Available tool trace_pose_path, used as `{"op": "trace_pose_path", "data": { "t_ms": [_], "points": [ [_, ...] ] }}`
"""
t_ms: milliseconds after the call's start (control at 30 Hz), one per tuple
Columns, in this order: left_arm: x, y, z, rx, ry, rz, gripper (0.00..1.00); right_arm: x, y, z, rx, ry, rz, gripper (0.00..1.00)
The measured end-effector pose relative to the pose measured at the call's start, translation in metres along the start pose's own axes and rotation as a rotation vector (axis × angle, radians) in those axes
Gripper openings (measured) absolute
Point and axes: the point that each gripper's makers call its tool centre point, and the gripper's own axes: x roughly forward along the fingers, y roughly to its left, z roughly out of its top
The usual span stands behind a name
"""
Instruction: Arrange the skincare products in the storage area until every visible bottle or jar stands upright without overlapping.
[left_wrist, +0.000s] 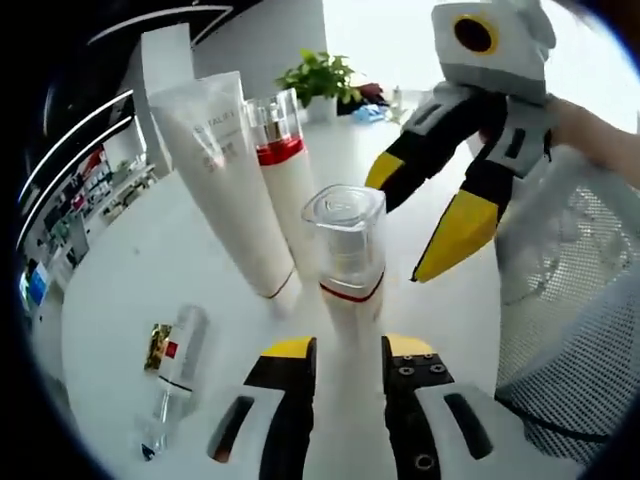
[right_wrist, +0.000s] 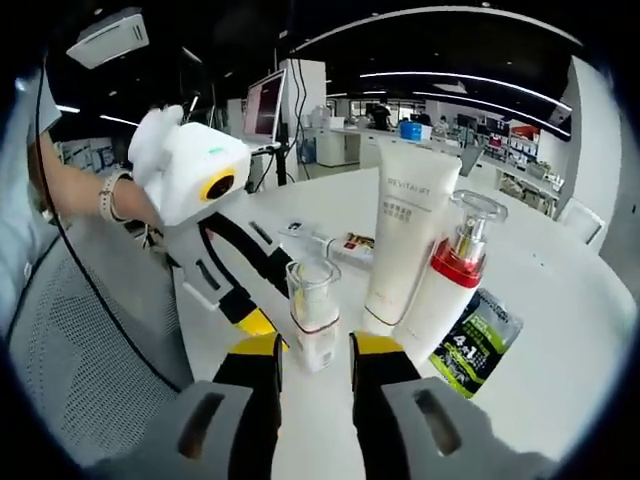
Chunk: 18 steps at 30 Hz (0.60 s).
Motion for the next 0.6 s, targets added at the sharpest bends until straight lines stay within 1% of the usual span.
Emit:
{"op": "trace_pose_path", "data": {
  "t_ms": [33,67,100,200,233,300,400,467,600],
  "points": [
    [0.0,-0.001,0.0,0.002,0.005,-0.003,0.2,0.001,0.0,-0.001,0.007,0.003,0.007,0.23],
    [0.001,-0.002,0.001,0.005,0.008,-0.008,0.19,0.002,0.002,-0.004,0.02,0.021,0.03,0.22],
    [0.002,-0.003,0.001,0.006,0.01,-0.012,0.18,0.003,0.002,-0.005,0.016,0.03,0.032,0.21],
    [0.004,-0.006,0.0,0.003,0.022,-0.024,0.15,0.007,0.001,-0.015,0.021,0.104,0.045,0.17],
    [0.004,-0.007,-0.001,-0.006,0.024,-0.028,0.13,0.009,0.001,-0.016,0.018,0.109,0.045,0.16],
    [0.004,-0.007,-0.002,-0.02,0.029,-0.031,0.11,0.011,0.002,-0.021,0.042,0.143,0.064,0.14],
    [0.006,-0.006,-0.001,-0.024,0.035,-0.033,0.09,0.013,0.006,-0.022,0.045,0.147,0.091,0.11],
    [0.007,-0.007,0.0,-0.027,0.037,-0.04,0.07,0.016,0.006,-0.023,0.052,0.156,0.099,0.11],
    [0.009,-0.007,0.0,-0.021,0.042,-0.043,0.07,0.02,0.008,-0.026,0.054,0.178,0.115,0.12]
  ]
}}
